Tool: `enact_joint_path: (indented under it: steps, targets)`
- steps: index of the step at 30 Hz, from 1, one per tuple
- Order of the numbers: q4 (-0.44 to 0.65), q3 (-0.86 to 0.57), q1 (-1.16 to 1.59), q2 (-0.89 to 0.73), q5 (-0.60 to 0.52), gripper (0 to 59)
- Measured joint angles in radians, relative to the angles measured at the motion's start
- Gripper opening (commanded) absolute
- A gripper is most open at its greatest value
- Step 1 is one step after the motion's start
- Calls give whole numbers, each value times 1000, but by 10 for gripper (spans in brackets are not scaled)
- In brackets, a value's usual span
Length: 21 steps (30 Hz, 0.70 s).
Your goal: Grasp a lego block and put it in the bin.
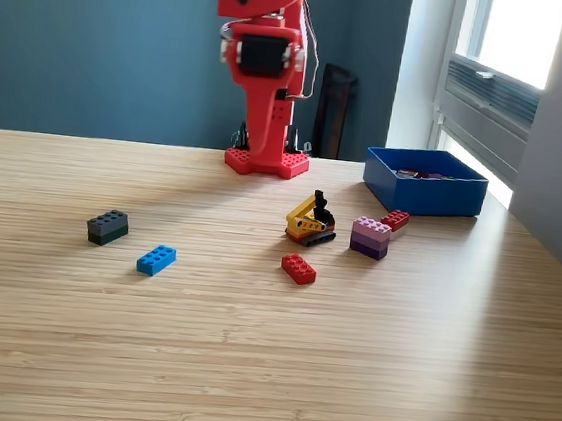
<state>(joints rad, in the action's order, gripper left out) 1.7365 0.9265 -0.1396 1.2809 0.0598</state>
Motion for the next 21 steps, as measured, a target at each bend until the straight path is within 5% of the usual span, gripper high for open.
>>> enact_joint_path:
  steps: [4,8,9,13,21]
  targets:
    - [-21,67,-130,0,172,0]
    - [-117,89,-201,0,147,2]
    - [-141,98,-216,0,107,45]
    - [-230,155,-268,0,-61,477]
    - [-357,215,-284,0,-324,413]
